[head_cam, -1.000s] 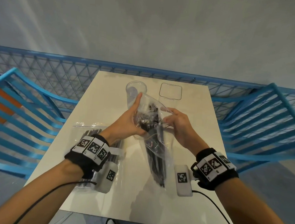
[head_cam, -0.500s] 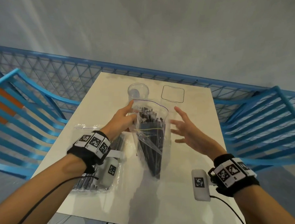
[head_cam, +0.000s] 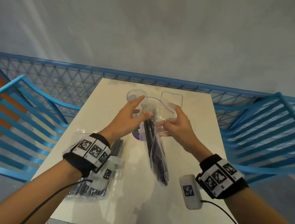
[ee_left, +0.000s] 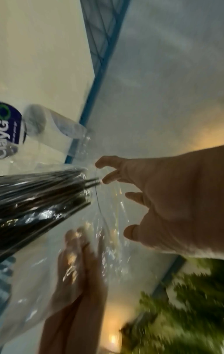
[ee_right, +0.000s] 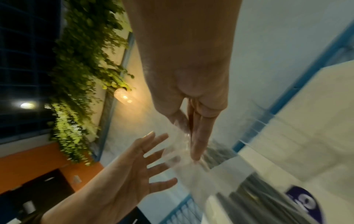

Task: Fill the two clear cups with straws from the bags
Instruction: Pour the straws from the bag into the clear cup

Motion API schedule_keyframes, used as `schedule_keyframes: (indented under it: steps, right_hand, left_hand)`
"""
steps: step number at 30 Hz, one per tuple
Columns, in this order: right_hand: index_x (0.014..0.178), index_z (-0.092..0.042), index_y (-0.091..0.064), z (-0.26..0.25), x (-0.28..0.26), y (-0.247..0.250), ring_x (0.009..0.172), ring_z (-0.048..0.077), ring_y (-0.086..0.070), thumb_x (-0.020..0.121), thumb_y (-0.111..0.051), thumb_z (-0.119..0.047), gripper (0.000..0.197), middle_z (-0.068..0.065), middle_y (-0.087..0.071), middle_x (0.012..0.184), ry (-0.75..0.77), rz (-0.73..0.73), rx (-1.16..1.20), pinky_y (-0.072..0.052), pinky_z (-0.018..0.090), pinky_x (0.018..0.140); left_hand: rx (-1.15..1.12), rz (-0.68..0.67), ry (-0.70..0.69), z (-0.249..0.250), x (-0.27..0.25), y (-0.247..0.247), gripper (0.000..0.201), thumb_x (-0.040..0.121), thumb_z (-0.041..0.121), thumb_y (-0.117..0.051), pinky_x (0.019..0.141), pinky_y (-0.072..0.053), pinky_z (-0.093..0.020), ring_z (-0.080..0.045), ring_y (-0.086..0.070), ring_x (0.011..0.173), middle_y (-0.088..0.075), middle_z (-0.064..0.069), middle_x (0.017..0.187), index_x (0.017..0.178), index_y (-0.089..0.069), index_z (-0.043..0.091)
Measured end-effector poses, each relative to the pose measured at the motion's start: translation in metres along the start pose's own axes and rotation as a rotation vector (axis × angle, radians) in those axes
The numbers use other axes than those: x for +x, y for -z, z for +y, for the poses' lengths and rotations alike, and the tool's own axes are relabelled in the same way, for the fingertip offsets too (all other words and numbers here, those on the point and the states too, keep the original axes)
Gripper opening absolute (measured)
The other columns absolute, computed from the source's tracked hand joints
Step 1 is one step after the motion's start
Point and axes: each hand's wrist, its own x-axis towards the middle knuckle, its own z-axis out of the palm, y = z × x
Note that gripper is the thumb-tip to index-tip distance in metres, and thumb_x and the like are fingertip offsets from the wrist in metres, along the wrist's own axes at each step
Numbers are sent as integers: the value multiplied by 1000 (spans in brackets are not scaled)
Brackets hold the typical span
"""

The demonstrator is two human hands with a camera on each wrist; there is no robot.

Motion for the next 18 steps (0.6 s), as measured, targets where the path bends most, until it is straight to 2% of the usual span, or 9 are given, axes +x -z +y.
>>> schedule_keyframes:
  steps: [4, 6, 8, 10, 11, 13, 14, 16, 18]
  right_hand:
    - [134, -16, -42, -33, 11, 13, 74, 20, -72, 85, -59, 1, 55, 12, -74, 88, 88, -56, -182, -61, 36, 68]
    - [132, -15, -44, -50, 14, 25, 74, 25, -72, 84, -59, 3, 52, 15, -74, 88, 90, -82, -141, -61, 37, 64]
    - [126, -13, -47, -66, 19, 37, 68, 25, -71, 84, -58, 5, 47, 15, -74, 86, 101, -129, -125, -58, 35, 57]
    - [124, -15, -53, -80, 27, 45, 61, 18, -68, 84, -59, 4, 44, 11, -75, 84, 123, -211, -197, -54, 27, 54]
    - [124, -16, -55, -87, 31, 47, 60, 16, -66, 85, -60, 2, 44, 10, -75, 84, 140, -258, -241, -53, 25, 53]
    - [124, -17, -58, -97, 39, 49, 57, 14, -62, 86, -60, 2, 42, 13, -74, 83, 173, -323, -286, -51, 22, 52]
    - [123, -17, -59, -102, 43, 48, 57, 14, -60, 88, -59, 3, 40, 13, -73, 82, 186, -337, -290, -50, 21, 52]
    - [120, -16, -61, -108, 52, 46, 57, 13, -58, 91, -54, 2, 34, 10, -71, 79, 205, -340, -280, -49, 20, 53]
    - [118, -17, -62, -113, 62, 46, 58, 14, -59, 94, -54, -4, 28, 5, -71, 76, 214, -299, -251, -51, 21, 55]
  left_hand:
    - [-57, 104, -46, 7, -2, -2, 86, 86, 37, -66, 93, -36, -27, -14, -39, 132, -27, 4, 153, 150, -8, 36]
    - [-151, 155, 38, 6, 1, 3, 94, 84, 39, -67, 93, -36, -28, -17, -37, 134, -24, 0, 155, 151, 0, 33]
    - [-240, 172, 154, 4, 4, 7, 100, 81, 49, -67, 97, -37, -32, -18, -38, 134, -27, -2, 154, 152, 1, 29]
    - [-307, 110, 221, 1, 5, 6, 106, 70, 64, -69, 101, -38, -39, -17, -42, 131, -38, 1, 149, 150, -8, 29]
    - [-349, 61, 238, -1, 6, 4, 98, 70, 63, -69, 98, -39, -40, -14, -47, 126, -48, 7, 140, 146, -18, 30]
    - [-459, -28, 250, -7, 9, -1, 53, 82, 43, -68, 88, -44, -37, -3, -59, 108, -61, 17, 117, 125, -38, 36]
    - [-519, -58, 252, -11, 11, -3, 41, 85, 30, -67, 82, -49, -33, -2, -63, 99, -65, 15, 111, 117, -42, 37]
    - [-605, -112, 261, -19, 19, -7, 47, 81, 19, -72, 76, -56, -31, -12, -68, 99, -69, 3, 110, 121, -49, 28]
    - [-662, -167, 287, -30, 29, -9, 66, 70, 26, -82, 95, -51, -45, -26, -61, 113, -67, -8, 118, 127, -51, 14]
